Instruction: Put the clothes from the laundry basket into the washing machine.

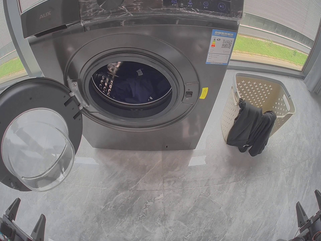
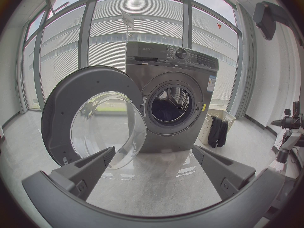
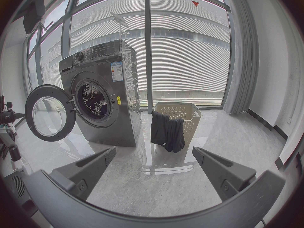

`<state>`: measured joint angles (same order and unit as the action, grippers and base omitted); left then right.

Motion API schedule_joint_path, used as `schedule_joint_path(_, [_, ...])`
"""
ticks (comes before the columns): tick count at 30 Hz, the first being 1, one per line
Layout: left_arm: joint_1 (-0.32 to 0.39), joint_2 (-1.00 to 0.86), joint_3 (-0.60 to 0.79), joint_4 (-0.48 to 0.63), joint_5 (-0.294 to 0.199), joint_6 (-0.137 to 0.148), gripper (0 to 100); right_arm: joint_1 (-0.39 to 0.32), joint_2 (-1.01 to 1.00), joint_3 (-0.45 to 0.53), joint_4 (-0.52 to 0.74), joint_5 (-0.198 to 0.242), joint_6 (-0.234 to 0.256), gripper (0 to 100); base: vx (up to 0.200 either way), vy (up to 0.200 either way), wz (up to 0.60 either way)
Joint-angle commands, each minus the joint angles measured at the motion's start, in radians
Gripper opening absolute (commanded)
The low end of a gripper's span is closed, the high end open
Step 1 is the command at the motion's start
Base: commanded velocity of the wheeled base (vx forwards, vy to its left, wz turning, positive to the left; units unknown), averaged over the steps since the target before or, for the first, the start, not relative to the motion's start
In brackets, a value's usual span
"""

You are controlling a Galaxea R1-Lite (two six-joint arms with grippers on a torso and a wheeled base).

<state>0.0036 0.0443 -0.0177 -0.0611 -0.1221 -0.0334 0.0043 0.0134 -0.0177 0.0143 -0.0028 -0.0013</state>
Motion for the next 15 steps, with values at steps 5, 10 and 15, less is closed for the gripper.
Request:
schedule_joint_path(5, [-0.004, -0.038, 0.015, 0.006, -0.014, -0.016, 100, -0.001, -0.004, 0.012, 0.000, 0.007, -0.002, 100, 0.000, -0.200, 0.00])
schedule_joint_path(10, [-0.005, -0.038, 0.015, 0.009, -0.016, -0.023, 100, 0.000, -0.006, 0.012, 0.000, 0.007, -0.002, 100, 0.000, -0.200, 0.00])
schedule_joint_path(15, [-0.004, -0.038, 0.018, 0.053, 0.145, 0.030, 100, 0.000, -0.006, 0.012, 0.000, 0.007, -0.002, 100, 0.000, -0.160, 0.00])
